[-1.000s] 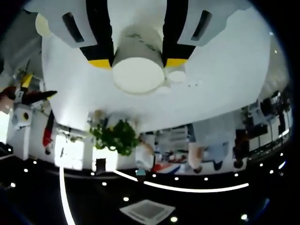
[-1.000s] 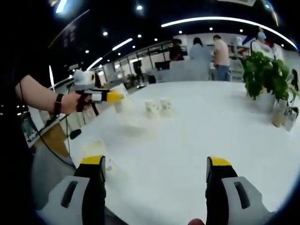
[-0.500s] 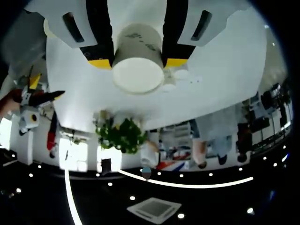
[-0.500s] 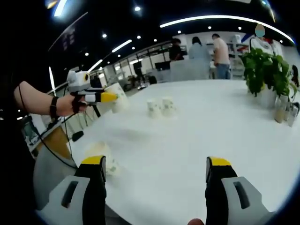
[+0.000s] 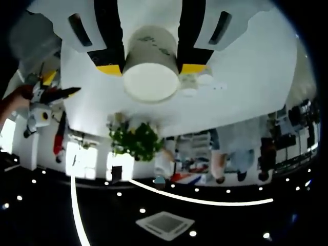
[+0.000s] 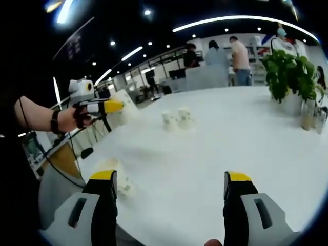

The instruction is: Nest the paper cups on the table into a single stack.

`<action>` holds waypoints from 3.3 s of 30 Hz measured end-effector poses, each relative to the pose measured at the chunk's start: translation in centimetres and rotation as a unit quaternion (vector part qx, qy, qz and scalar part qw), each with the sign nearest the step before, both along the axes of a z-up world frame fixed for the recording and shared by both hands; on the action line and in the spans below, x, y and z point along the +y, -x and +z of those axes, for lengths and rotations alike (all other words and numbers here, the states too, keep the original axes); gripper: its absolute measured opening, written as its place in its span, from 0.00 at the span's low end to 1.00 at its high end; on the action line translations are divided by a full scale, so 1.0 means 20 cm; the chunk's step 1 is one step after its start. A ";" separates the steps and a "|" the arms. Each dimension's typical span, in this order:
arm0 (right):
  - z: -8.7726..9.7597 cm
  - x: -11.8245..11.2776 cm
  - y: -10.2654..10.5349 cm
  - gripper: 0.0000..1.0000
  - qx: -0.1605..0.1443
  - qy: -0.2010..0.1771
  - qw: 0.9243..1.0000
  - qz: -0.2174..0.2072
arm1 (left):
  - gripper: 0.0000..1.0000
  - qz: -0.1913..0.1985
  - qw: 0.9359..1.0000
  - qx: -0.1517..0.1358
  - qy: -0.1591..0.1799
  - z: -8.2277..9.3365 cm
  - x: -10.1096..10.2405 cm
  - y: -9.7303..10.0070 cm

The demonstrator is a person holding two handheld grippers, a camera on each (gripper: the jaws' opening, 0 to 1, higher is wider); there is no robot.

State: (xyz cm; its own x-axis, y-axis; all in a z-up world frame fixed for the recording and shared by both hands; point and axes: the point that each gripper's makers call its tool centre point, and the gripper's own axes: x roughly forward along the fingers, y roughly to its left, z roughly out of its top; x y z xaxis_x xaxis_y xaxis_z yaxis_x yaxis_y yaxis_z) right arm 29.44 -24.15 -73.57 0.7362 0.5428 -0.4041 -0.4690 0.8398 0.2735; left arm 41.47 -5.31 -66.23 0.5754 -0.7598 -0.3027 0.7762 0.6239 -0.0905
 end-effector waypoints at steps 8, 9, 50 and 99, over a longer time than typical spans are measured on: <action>0.01 0.02 -0.01 0.83 -0.003 -0.008 1.000 0.004 | 0.39 -0.004 1.000 0.004 0.009 0.01 -0.03 0.04; 0.01 0.02 -0.02 0.83 -0.004 -0.008 1.000 0.004 | 0.39 -0.005 1.000 0.005 0.010 0.01 -0.03 0.05; 0.38 0.32 -0.10 0.61 -0.063 -0.131 0.986 0.084 | 0.39 -0.091 0.995 0.003 0.026 0.07 -0.18 0.28; 0.40 0.59 0.01 0.26 -0.022 -0.248 0.951 0.182 | 0.39 -0.186 0.980 0.048 0.053 0.11 -0.29 0.49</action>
State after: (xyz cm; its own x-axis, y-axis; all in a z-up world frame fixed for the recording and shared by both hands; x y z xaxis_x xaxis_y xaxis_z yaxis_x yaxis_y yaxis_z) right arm 29.20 -12.26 -65.51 0.4732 0.8809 -0.0047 -0.7236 0.3918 0.5682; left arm 31.63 -11.12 -63.96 0.2247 -0.9418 -0.2502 0.9333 0.2818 -0.2224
